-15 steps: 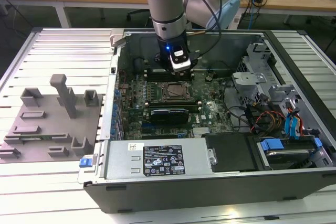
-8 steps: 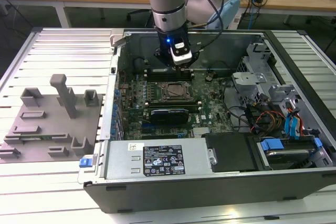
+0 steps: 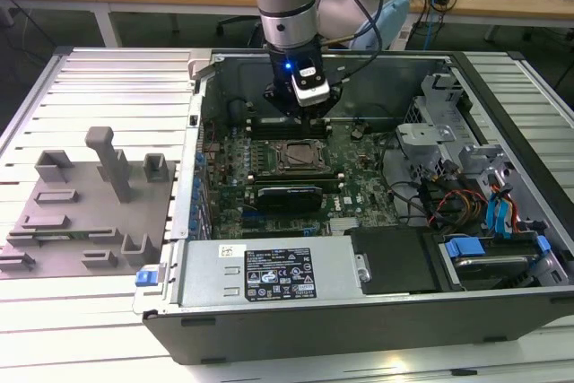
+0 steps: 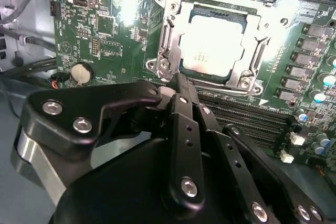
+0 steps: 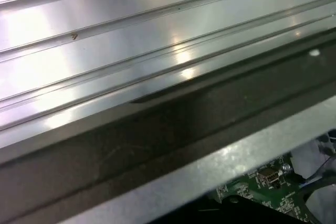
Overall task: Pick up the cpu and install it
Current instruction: 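Install the first cpu locking lever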
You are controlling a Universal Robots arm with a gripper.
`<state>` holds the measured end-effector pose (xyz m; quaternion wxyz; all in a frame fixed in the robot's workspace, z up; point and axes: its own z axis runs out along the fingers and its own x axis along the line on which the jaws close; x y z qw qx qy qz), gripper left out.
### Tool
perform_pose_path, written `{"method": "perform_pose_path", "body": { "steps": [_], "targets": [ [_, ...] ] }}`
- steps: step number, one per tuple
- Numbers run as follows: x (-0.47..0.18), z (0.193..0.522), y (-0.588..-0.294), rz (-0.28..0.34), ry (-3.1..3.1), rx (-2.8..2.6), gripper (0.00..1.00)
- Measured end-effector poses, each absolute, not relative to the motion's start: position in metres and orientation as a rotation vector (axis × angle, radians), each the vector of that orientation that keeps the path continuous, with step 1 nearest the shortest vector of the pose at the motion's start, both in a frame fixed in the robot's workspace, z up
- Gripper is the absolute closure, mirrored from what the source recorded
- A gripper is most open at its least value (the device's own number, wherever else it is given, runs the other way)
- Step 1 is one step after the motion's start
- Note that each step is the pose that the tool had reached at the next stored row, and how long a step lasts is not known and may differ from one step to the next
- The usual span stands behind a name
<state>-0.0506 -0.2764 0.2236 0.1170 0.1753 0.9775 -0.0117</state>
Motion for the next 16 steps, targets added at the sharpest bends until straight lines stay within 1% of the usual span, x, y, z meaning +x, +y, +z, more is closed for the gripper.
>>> {"method": "perform_pose_path", "body": {
  "steps": [8,16],
  "targets": [
    [-0.0453,0.2231,-0.2764,-0.081,3.025,0.534,0.89],
    [-0.0440,0.2231,-0.2764,-0.080,3.033,0.497,0.89]
  ]
}}
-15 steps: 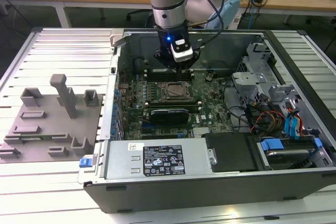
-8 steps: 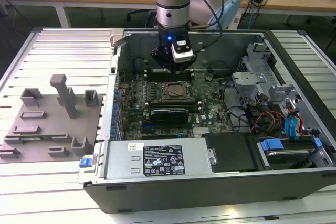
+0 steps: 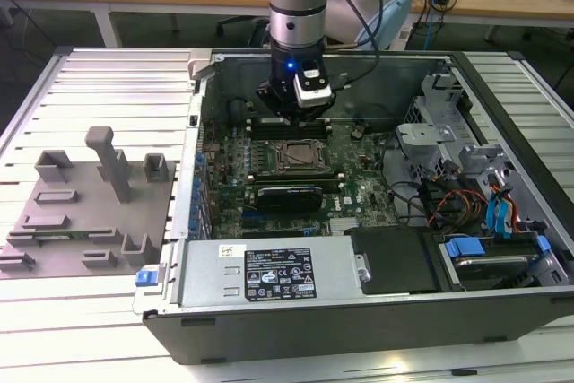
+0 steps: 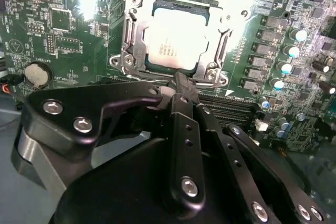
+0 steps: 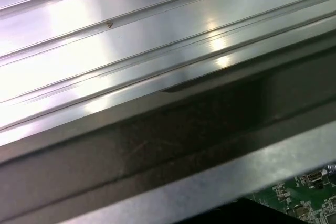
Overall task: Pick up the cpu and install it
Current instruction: 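Install the first cpu locking lever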
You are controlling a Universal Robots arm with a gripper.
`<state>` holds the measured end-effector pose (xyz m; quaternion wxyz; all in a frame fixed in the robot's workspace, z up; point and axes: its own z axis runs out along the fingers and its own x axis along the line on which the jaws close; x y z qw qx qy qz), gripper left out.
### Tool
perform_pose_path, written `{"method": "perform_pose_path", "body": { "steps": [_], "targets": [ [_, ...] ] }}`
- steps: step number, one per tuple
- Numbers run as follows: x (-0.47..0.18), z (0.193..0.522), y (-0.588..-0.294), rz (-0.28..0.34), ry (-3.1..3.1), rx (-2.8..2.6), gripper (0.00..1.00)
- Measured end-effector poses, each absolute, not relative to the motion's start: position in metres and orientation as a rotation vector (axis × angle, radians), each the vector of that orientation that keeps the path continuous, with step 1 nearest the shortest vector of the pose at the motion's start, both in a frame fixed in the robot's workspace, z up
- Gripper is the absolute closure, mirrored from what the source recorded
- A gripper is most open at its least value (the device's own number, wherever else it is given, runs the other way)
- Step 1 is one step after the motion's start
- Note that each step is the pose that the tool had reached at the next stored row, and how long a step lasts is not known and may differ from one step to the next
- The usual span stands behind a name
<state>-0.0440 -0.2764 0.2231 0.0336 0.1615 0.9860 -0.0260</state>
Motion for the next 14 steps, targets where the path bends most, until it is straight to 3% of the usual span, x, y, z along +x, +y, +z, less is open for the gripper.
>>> {"method": "perform_pose_path", "body": {
  "steps": [14],
  "targets": [
    [-0.0353,0.2232,-0.2815,-0.056,3.056,0.318,0.89]
  ]
}}
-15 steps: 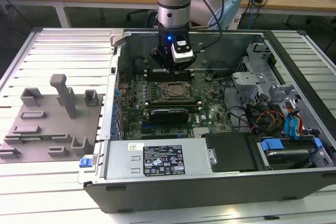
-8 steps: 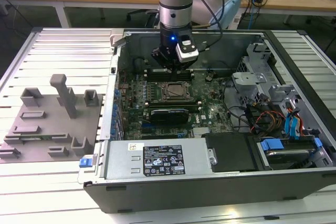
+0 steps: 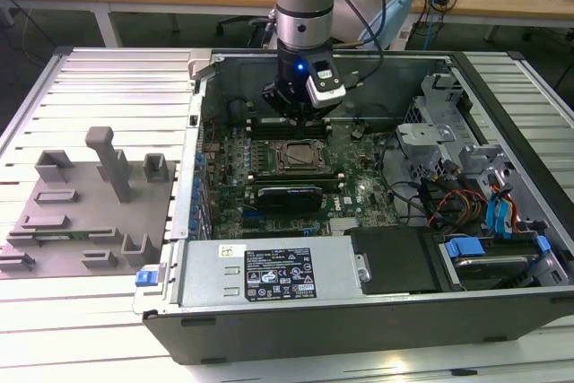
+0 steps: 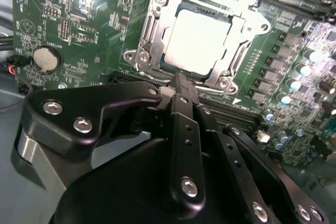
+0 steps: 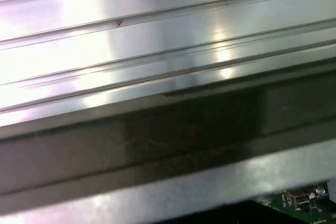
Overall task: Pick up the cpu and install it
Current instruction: 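Install the first cpu locking lever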
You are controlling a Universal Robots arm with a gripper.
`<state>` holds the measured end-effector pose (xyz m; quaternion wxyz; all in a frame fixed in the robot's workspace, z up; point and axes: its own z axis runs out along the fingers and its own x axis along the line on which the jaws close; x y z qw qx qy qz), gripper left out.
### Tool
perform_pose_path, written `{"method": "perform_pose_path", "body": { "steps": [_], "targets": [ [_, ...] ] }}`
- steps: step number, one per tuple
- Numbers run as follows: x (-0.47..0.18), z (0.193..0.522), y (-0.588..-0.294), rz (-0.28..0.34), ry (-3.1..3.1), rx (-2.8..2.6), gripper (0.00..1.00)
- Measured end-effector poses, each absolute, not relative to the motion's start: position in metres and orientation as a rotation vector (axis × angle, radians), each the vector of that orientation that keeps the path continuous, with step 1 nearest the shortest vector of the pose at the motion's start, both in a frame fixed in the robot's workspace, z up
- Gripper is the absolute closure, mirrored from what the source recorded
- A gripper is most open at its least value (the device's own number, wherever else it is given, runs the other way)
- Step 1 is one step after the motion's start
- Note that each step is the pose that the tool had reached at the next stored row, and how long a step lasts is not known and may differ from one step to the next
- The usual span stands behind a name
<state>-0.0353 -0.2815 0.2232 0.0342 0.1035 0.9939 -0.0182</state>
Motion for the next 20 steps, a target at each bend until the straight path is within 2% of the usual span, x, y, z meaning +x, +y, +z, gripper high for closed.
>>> {"method": "perform_pose_path", "body": {
  "steps": [14,20],
  "targets": [
    [-0.035,0.223,-0.314,-0.056,3.056,0.316,0.89],
    [-0.035,0.228,-0.315,-0.052,3.057,0.317,0.89]
  ]
}}
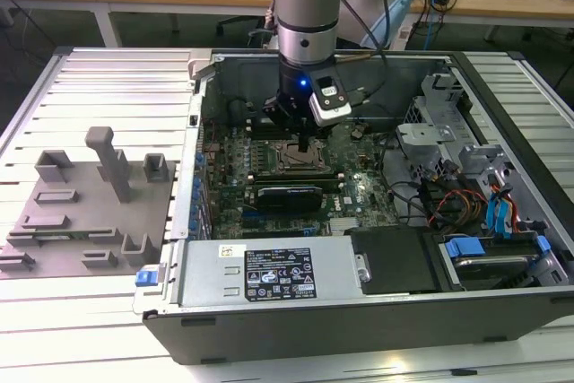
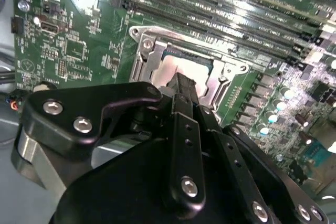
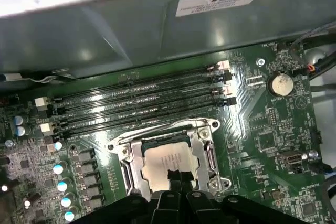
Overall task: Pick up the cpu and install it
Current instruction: 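Install the first cpu locking lever, then install the second cpu locking lever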
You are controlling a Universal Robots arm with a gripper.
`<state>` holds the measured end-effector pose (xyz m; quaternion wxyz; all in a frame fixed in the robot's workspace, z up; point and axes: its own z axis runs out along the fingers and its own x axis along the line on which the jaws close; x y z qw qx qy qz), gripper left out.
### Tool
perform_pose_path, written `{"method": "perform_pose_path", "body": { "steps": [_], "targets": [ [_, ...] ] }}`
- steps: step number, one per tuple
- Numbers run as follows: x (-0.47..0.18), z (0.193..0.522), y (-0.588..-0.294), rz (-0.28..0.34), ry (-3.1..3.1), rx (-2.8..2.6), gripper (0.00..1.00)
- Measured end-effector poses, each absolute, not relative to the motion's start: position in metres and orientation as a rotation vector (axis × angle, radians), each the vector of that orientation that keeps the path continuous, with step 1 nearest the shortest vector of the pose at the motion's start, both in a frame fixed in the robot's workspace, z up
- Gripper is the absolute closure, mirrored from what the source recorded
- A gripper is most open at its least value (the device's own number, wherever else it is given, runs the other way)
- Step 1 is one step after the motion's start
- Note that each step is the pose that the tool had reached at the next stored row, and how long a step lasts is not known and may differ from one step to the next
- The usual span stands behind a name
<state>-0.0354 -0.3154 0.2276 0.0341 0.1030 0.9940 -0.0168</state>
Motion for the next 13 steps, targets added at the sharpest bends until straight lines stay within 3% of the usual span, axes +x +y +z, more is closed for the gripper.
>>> {"method": "perform_pose_path", "body": {
  "steps": [5,13],
  "targets": [
    [-0.035,0.247,-0.315,-0.051,3.057,0.317,0.89],
    [-0.035,0.250,-0.315,-0.051,3.057,0.317,0.89]
  ]
}}
